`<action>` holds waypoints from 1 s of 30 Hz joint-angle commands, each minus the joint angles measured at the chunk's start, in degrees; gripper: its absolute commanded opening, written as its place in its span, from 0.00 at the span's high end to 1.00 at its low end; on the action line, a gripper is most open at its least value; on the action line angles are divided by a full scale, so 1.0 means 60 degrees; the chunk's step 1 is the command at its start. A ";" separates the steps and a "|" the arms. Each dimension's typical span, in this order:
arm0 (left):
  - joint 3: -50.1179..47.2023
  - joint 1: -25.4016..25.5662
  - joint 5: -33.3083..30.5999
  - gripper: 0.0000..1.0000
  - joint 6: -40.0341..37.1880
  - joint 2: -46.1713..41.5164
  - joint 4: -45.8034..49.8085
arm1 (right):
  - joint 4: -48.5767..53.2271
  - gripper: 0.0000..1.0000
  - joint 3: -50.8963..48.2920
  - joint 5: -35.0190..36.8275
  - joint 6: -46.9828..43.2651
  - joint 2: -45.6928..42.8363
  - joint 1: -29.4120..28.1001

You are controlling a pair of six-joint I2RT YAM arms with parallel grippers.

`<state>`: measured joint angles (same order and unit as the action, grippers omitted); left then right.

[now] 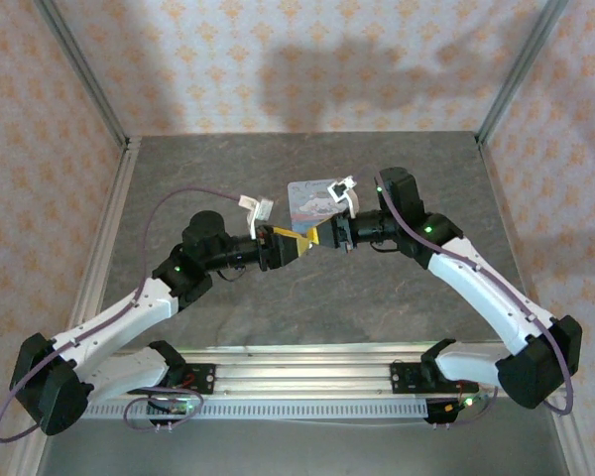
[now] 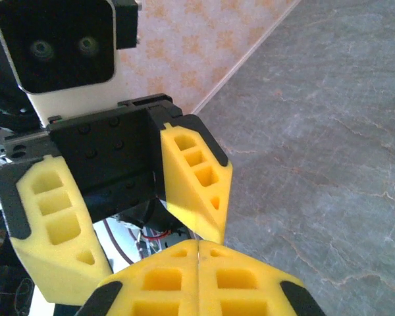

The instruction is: Unlock the padlock with the key

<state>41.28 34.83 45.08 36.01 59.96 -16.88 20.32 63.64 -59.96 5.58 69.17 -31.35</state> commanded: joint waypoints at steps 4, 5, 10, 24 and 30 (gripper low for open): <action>-0.0247 -0.0048 0.0360 0.52 -0.0014 0.0067 -0.0907 | -0.0964 1.00 -0.0206 -0.0382 0.0335 -0.0183 -0.0019; -0.0291 -0.0047 0.0420 0.53 0.0010 0.0091 -0.1043 | -0.1003 1.00 -0.0216 -0.0388 0.0365 -0.0168 -0.0017; -0.0390 -0.0046 0.0667 0.56 0.0053 0.0157 -0.1376 | -0.1223 1.00 -0.0235 -0.0435 0.0524 -0.0183 -0.0019; -0.0609 -0.0048 0.0516 0.64 -0.0199 -0.0120 -0.0891 | -0.1748 1.00 -0.0407 -0.0291 0.0850 -0.0404 -0.0004; -0.0690 -0.0063 0.0383 0.68 -0.0245 -0.0339 -0.0830 | -0.1958 1.00 -0.0484 -0.0397 0.1001 -0.0466 0.0011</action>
<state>37.71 34.83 47.59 35.94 59.64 -21.21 11.94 61.08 -61.14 10.96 67.94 -31.35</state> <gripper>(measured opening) 0.333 0.062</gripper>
